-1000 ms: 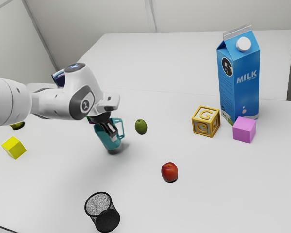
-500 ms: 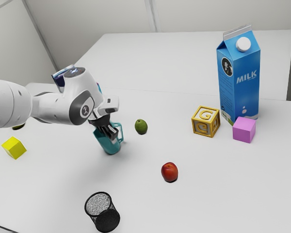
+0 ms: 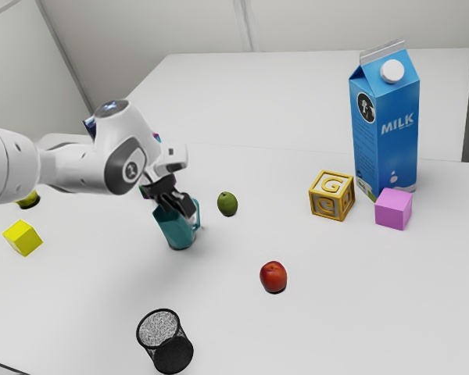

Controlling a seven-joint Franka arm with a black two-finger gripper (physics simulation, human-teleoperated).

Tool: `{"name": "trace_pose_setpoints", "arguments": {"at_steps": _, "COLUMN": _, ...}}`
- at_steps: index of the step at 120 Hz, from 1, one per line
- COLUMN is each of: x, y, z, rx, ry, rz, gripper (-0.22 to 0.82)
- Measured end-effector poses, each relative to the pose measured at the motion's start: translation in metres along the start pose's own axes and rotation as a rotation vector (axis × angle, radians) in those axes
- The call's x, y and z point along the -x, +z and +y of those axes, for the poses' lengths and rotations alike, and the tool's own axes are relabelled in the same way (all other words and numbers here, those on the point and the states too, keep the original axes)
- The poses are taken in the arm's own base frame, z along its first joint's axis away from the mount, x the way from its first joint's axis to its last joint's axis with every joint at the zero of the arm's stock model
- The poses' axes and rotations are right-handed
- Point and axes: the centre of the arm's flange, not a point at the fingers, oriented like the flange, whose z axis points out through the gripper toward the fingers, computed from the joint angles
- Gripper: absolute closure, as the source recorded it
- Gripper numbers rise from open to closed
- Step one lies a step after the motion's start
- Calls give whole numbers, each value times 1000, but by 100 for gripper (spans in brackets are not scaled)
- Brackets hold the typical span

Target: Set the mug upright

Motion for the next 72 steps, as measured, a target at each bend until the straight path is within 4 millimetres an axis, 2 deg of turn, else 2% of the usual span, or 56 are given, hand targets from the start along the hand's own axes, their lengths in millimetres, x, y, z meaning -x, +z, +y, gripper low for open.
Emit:
{"name": "trace_pose_setpoints", "arguments": {"at_steps": 16, "x": -3, "y": -22, "z": 1, "rx": 8, "ry": -4, "rz": 39, "gripper": 7}}
{"name": "trace_pose_setpoints", "arguments": {"at_steps": 24, "x": -12, "y": -37, "z": -1, "rx": 5, "ry": -6, "rz": 60, "gripper": 5}}
{"name": "trace_pose_setpoints", "arguments": {"at_steps": 39, "x": -53, "y": -86, "z": -14, "rx": -19, "ry": -12, "rz": 89, "gripper": 3}}
{"name": "trace_pose_setpoints", "arguments": {"at_steps": 50, "x": -86, "y": -124, "z": -32, "rx": -48, "ry": -26, "rz": 71, "gripper": 2}}
{"name": "trace_pose_setpoints", "arguments": {"at_steps": 58, "x": -103, "y": -140, "z": -47, "rx": -57, "ry": -45, "rz": 37, "gripper": 1}}
{"name": "trace_pose_setpoints", "arguments": {"at_steps": 72, "x": -119, "y": -149, "z": -54, "rx": -49, "ry": -59, "rz": -35, "gripper": 1}}
